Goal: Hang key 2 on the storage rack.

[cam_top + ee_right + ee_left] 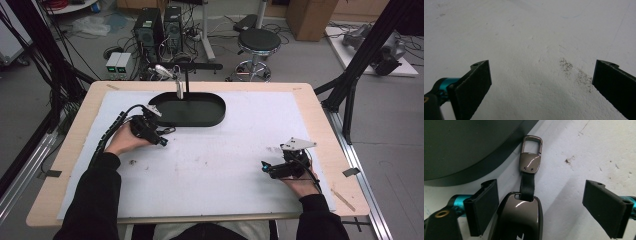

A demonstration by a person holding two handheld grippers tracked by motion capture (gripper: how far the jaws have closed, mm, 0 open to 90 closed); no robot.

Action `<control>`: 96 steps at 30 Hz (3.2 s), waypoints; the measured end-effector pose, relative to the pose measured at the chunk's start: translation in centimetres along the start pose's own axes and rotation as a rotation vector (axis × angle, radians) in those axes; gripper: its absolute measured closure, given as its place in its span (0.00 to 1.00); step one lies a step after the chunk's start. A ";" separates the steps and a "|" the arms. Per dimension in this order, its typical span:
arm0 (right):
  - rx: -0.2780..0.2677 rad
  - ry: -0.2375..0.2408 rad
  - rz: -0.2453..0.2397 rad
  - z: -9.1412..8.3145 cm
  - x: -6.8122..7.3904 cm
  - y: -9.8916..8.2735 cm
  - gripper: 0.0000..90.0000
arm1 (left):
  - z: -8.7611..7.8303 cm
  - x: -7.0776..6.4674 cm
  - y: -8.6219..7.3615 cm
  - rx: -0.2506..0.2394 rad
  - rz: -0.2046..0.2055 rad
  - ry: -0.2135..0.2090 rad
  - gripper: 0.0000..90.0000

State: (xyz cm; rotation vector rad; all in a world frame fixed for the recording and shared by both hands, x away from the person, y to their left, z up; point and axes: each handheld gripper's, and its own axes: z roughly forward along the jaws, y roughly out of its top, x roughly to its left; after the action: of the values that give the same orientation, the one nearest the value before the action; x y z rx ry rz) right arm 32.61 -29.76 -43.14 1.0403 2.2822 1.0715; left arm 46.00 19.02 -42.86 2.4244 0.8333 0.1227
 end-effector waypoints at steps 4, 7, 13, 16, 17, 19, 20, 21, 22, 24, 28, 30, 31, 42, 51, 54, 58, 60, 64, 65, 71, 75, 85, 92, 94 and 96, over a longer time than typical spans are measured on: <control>0.007 0.006 0.000 0.1 0.0 -0.1 0.02 | 0.0 -0.1 0.3 0.004 -0.001 0.029 0.28; 0.018 0.006 -0.011 0.2 0.1 -0.1 0.02 | -0.2 -0.1 0.3 0.008 -0.001 0.071 0.38; 0.023 0.005 -0.018 0.3 0.2 -0.1 0.02 | -0.3 -0.3 0.4 0.026 0.010 0.112 0.55; 0.025 0.001 -0.021 0.3 0.2 -0.1 0.02 | -0.3 -0.6 0.6 0.026 0.030 0.115 0.64; 0.025 0.002 -0.021 0.3 0.2 -0.1 0.02 | -0.3 -0.7 0.6 0.028 0.041 0.114 0.69; 0.025 0.000 -0.022 0.3 0.2 -0.1 0.02 | -0.3 -1.1 0.8 0.030 0.070 0.128 0.76; 0.024 0.000 -0.022 0.3 0.2 -0.1 0.02 | -0.2 -1.3 0.9 0.022 0.074 0.133 0.80; 0.024 0.001 -0.023 0.3 0.2 -0.1 0.02 | -0.2 -1.4 1.0 0.023 0.093 0.138 0.84; 0.022 0.000 -0.023 0.3 0.2 -0.1 0.02 | -0.3 -1.5 1.0 0.019 0.095 0.137 0.87; 0.019 -0.001 -0.024 0.2 0.1 -0.1 0.02 | -0.3 -1.5 1.0 0.011 0.088 0.124 0.92; 0.017 -0.006 -0.023 0.2 0.1 -0.1 0.02 | -0.4 -1.0 0.9 0.004 0.083 0.096 0.94; 0.016 -0.007 -0.024 0.1 0.1 -0.1 0.02 | -0.4 -1.0 0.9 0.004 0.083 0.095 0.95; 0.013 -0.005 -0.020 0.1 0.0 -0.1 0.02 | -0.4 -1.1 0.9 0.007 0.088 0.098 0.95; 0.014 -0.007 -0.020 0.1 0.1 -0.1 0.02 | -1.5 -1.1 0.9 0.009 0.095 0.092 0.95; 0.010 -0.001 -0.025 0.0 0.1 0.0 0.02 | -3.6 -1.5 1.4 -0.012 0.111 0.110 0.95; 0.005 -0.003 -0.022 0.0 0.1 0.0 0.02 | -4.4 -1.7 1.8 -0.029 0.114 0.114 0.95; 0.008 -0.001 -0.015 0.0 0.1 -0.1 0.02 | -5.5 -1.9 2.3 -0.043 0.127 0.117 0.95; 0.008 0.003 -0.018 -0.1 0.1 0.0 0.02 | -6.0 -2.0 2.5 -0.055 0.131 0.113 0.95; 0.001 0.001 -0.025 0.0 0.1 0.0 0.02 | -6.9 -2.3 2.9 -0.081 0.147 0.122 0.95; 0.006 0.000 -0.026 0.0 0.1 -0.1 0.02 | -7.2 -2.4 3.1 -0.081 0.152 0.126 0.95; 0.012 0.003 -0.030 0.1 0.1 -0.1 0.02 | -7.5 -2.9 3.7 -0.093 0.181 0.123 0.95; 0.012 0.003 -0.023 0.1 0.1 -0.1 0.02 | -7.4 -3.1 4.0 -0.085 0.188 0.125 0.95; 0.017 0.003 -0.026 0.2 0.1 -0.1 0.02 | -8.4 -3.2 5.0 -0.122 0.195 0.136 0.95; 0.018 0.004 -0.025 0.2 0.1 -0.1 0.02 | -9.2 -3.7 6.2 -0.152 0.212 0.143 0.95; 0.021 0.003 -0.023 0.1 0.1 -0.1 0.02 | -9.3 -3.7 6.5 -0.152 0.215 0.145 0.95; 0.021 0.005 -0.022 0.2 0.1 -0.1 0.02 | -9.3 -3.8 6.9 -0.146 0.218 0.151 0.95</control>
State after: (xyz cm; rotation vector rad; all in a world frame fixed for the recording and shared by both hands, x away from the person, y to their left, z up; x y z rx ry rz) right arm 32.62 -29.65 -43.34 1.0197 2.3082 1.0441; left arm 44.24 16.89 -31.02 2.3813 0.5984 0.4387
